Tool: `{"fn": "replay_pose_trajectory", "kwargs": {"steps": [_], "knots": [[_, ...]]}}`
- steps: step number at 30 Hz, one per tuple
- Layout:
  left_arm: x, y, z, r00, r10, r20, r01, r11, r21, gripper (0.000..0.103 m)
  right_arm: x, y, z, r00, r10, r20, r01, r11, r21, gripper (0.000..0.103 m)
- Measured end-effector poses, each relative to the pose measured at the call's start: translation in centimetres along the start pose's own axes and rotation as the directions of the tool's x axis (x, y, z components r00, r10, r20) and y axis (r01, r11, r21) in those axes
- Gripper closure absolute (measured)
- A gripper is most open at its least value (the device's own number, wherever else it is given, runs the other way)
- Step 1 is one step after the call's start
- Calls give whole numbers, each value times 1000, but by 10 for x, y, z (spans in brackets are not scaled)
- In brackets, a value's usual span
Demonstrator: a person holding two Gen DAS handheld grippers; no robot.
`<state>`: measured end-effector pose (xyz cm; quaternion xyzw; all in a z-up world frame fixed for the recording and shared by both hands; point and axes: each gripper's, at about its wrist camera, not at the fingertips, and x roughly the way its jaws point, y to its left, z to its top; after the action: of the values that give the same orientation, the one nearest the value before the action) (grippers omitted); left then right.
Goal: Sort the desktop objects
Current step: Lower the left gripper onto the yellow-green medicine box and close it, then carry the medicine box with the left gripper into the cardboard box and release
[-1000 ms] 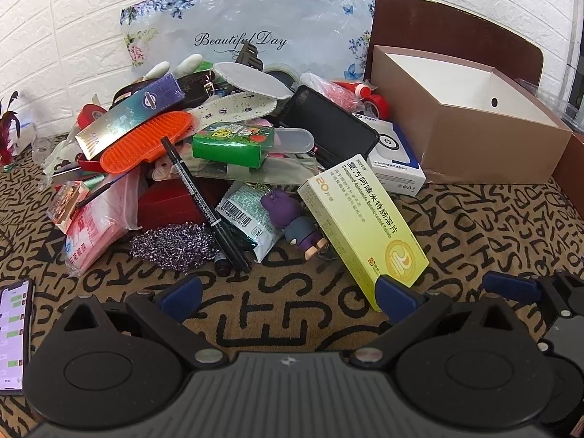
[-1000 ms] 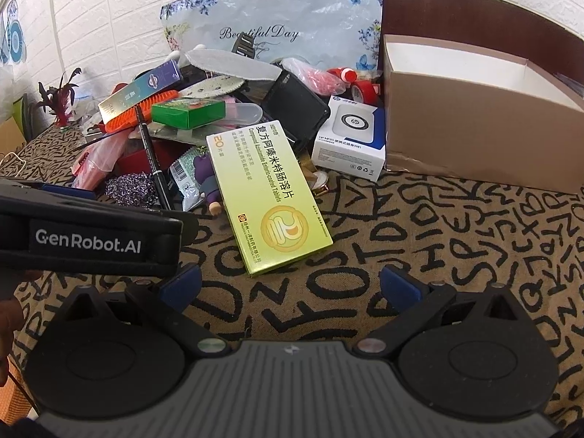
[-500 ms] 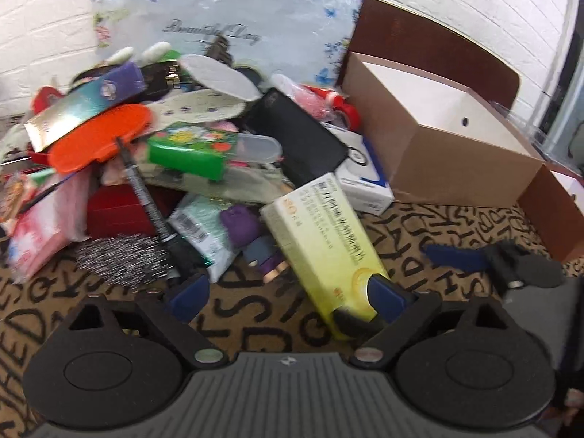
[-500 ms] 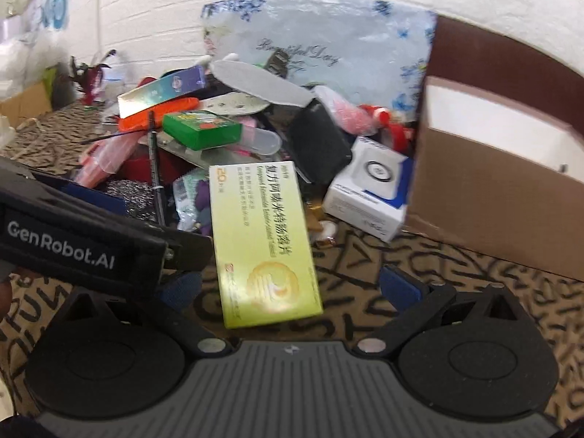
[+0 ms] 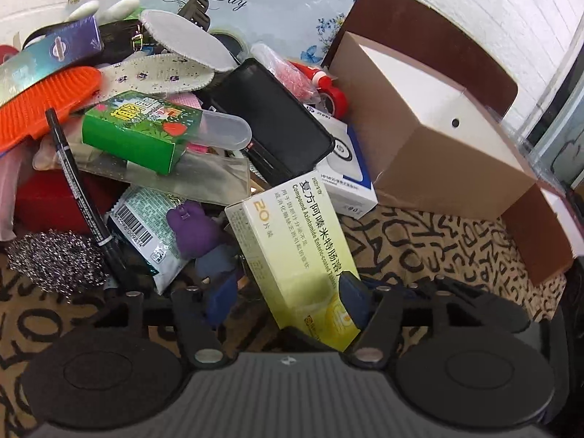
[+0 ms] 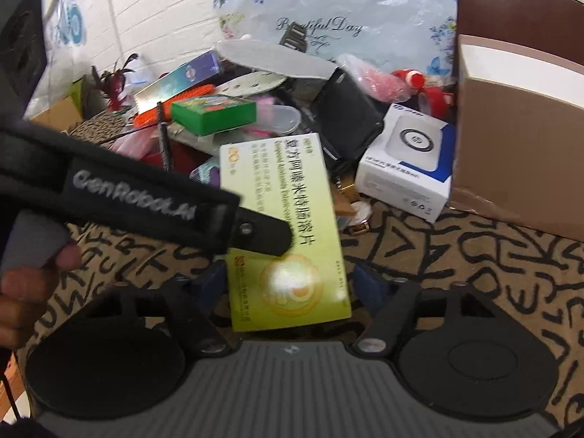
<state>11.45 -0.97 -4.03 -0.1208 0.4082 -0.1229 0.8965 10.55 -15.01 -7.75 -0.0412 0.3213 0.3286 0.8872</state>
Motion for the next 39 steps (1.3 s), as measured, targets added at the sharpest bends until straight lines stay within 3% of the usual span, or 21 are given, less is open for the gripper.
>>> {"fn": "replay_pose_trajectory", "kwargs": {"steps": [2,7,9,12,21,24,29,35,39], "knots": [[2,2,0,1000,-19,-14,19,1000,-13,57,-1,2,0,1000,2,7,-1,1000,-12,35],[5,8,-2,999,-40,-20,38,995,-89,51,-3,3,-1,1000,-12,18,12,1000,4,37],[5,6,-3,998,-53,-24,51,995,-81,58,-4,3,-2,1000,-11,20,10,1000,16,37],[-1,1,-3,998,-57,-9,56,996,-62,62,-10,2,-4,999,-3,39,1,999,41,37],[-40,-35,18,991,-91,97,87,995,40,65,-53,-6,14,989,9,146,-23,995,94,38],[-51,-56,42,981,-136,141,122,987,101,65,-73,-13,31,978,-23,209,5,996,86,38],[-51,-107,92,947,-216,237,150,952,267,65,-104,-45,77,946,-110,306,83,991,101,38],[-20,-149,149,915,-297,273,201,923,329,65,-111,-94,138,915,-252,316,223,967,125,38],[13,-161,178,904,-320,283,220,917,333,65,-93,-132,173,911,-304,279,269,950,156,38]]}}
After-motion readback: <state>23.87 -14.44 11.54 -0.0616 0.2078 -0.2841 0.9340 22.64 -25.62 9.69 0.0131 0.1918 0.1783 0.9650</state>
